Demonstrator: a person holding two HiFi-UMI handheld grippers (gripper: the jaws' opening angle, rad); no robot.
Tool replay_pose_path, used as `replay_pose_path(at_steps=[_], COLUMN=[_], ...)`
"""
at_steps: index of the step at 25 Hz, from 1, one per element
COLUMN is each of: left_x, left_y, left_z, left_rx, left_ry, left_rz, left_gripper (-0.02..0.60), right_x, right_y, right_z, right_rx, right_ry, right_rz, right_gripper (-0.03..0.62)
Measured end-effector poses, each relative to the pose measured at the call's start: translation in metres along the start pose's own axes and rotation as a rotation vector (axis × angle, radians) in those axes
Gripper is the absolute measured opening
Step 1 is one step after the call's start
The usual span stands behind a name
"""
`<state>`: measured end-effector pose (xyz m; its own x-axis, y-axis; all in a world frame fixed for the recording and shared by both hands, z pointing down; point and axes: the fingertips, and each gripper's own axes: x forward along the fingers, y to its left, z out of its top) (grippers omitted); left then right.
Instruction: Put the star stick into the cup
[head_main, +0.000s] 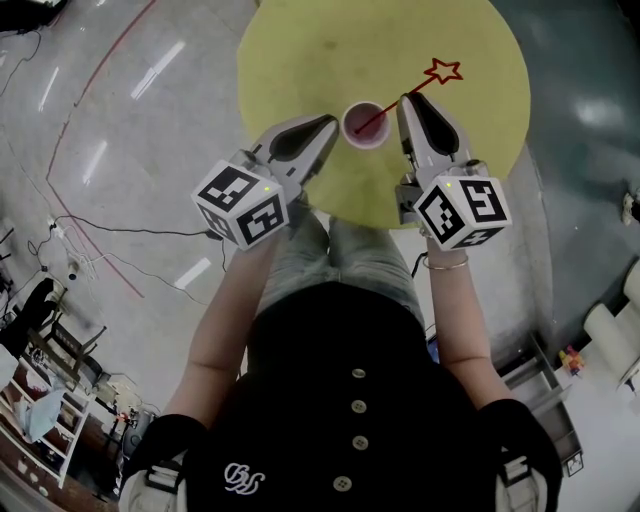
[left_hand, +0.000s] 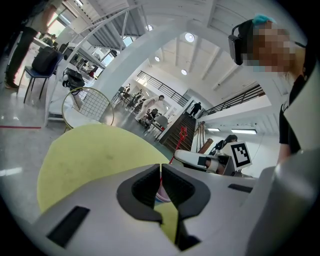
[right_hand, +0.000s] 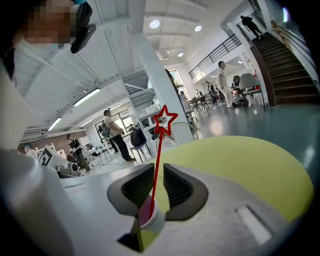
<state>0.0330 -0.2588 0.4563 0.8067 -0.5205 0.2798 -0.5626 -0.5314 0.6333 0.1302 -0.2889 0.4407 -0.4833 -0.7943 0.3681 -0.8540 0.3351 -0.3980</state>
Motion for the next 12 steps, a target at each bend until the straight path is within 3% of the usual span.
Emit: replay_pose_path(at_steps=[12], left_x=[-0.005], left_y=[-0.017], left_z=[0.011], left_rx=[0.04], left_ry=[-0.022], left_rz=[-0.038], left_gripper=[0.018], right_x=[-0.018], right_y=[0.008], right_z=[0.013], right_rx=[-0.014], right_ry=[-0.047], right_rz=[-0.025], right_gripper=[0.071])
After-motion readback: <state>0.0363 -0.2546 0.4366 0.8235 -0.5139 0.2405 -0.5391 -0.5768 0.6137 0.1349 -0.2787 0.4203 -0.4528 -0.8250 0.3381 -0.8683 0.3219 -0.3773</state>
